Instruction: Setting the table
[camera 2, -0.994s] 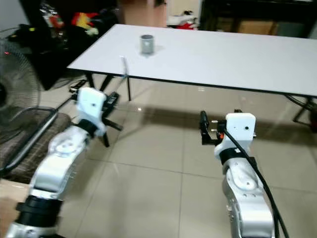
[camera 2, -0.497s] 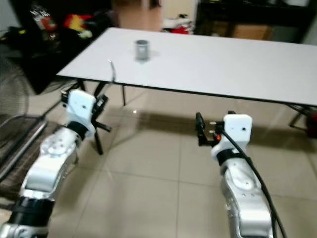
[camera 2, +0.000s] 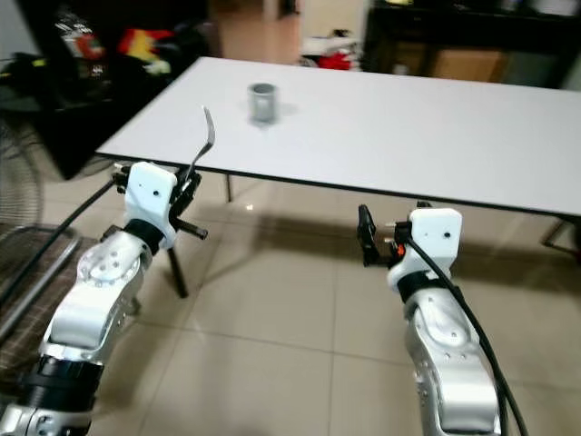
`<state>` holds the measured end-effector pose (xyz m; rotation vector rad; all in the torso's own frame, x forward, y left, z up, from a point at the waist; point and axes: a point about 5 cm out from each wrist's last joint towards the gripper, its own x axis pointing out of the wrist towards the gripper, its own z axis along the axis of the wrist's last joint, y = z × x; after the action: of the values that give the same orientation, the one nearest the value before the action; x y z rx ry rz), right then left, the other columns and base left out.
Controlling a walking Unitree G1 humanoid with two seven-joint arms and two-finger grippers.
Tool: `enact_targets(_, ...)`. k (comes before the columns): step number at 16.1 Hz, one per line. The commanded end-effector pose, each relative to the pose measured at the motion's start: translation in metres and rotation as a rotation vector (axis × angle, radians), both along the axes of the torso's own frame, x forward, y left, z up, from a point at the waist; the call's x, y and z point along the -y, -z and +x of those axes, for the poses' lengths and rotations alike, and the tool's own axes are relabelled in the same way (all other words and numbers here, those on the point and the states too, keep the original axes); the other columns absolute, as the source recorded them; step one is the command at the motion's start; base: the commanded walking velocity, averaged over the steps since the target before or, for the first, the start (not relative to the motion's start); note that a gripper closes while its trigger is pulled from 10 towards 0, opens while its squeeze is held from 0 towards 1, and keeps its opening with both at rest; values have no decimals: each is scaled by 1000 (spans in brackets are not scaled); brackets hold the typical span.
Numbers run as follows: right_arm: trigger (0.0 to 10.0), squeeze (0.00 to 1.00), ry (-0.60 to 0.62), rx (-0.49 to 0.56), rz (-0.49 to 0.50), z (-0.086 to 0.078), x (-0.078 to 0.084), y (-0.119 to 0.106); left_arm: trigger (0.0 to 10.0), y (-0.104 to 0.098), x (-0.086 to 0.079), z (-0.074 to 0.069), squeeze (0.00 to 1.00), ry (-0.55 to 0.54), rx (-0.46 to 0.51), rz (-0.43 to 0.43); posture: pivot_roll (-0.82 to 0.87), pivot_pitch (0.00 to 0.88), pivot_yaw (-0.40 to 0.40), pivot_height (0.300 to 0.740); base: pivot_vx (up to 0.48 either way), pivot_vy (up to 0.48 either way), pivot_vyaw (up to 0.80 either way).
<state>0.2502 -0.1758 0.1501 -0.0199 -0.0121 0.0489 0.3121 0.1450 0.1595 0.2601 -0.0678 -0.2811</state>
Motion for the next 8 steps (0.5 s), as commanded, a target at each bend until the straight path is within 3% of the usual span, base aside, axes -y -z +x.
enact_targets(1,10000,0,-8,23,1,0,1,-5,10000,1,0,2,0,2,-5,4,-82,0,4,740,390,0,0)
enact_targets(3,10000,0,-5,11,5,0,2,-4,10000,1,3,2,0,7,-4,3,-85,0,4,740,388,0,0)
enact_targets(5,10000,0,-6,12,11,0,2,-4,10000,0,5,3,0,10,1,1,-87,0,5,740,388,0,-800)
enact_targets(8,10000,0,-16,13,7,-1,2,-5,10000,1,5,2,0,10,2,3,-87,0,1,740,389,0,0)
